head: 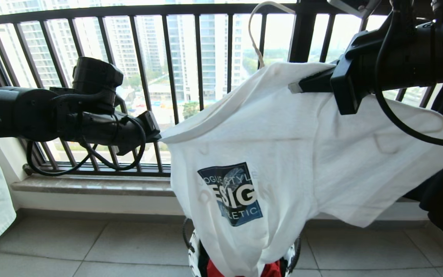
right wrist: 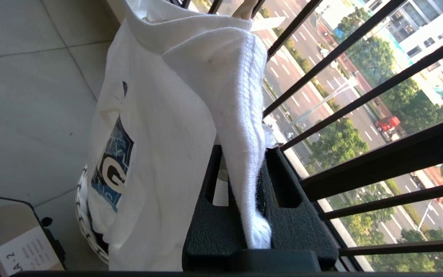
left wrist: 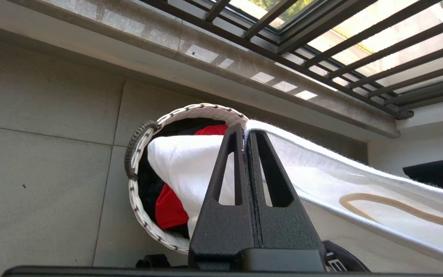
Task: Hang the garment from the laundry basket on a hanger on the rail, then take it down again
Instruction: Hang the clothes on the clothes rack
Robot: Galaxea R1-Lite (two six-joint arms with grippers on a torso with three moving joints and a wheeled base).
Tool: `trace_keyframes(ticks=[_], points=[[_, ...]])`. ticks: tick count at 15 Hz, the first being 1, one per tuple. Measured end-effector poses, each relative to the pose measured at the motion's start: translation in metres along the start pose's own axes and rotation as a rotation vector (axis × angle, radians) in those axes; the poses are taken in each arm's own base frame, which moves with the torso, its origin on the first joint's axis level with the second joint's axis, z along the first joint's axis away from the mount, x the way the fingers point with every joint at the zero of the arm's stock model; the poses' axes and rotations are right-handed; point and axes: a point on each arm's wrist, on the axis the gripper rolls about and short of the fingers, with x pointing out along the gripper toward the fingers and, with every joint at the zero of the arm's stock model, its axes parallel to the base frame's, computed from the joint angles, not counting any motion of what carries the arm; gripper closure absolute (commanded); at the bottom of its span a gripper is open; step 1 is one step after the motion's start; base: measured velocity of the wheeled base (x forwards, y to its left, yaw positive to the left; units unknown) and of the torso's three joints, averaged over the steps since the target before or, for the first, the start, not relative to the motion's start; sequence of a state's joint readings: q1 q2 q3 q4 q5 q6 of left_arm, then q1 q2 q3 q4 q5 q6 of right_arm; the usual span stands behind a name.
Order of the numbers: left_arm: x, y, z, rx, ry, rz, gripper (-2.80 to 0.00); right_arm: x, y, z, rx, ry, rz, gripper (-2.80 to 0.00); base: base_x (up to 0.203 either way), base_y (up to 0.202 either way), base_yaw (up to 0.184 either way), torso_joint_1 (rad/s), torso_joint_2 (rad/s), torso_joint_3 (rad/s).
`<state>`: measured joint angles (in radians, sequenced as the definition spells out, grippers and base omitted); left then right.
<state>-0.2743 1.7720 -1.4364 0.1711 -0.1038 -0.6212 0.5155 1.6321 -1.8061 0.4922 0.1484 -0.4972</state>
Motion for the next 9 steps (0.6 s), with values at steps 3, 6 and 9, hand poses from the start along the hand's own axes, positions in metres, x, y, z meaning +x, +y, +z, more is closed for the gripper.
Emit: trace_keyframes(ticks=[3, 6, 9], points=[[-0.015, -0.005, 0.004, 0.001, -0.025, -0.026, 0.00, 0.015, 0.005, -0.007, 0.005, 0.034, 0.032, 0.00, 0.000, 0.000, 0.000, 0.000, 0.00, 0.000], [-0.034, -0.013, 0.007, 0.010, -0.056, -0.059, 0.00, 0.031, 0.009, -0.013, 0.025, 0.060, 0.058, 0.00, 0.000, 0.000, 0.000, 0.000, 0.00, 0.000], [-0.050, -0.021, 0.007, 0.020, -0.073, -0.092, 0.00, 0.047, 0.016, -0.022, 0.068, 0.074, 0.095, 0.00, 0.000, 0.000, 0.000, 0.000, 0.00, 0.000]])
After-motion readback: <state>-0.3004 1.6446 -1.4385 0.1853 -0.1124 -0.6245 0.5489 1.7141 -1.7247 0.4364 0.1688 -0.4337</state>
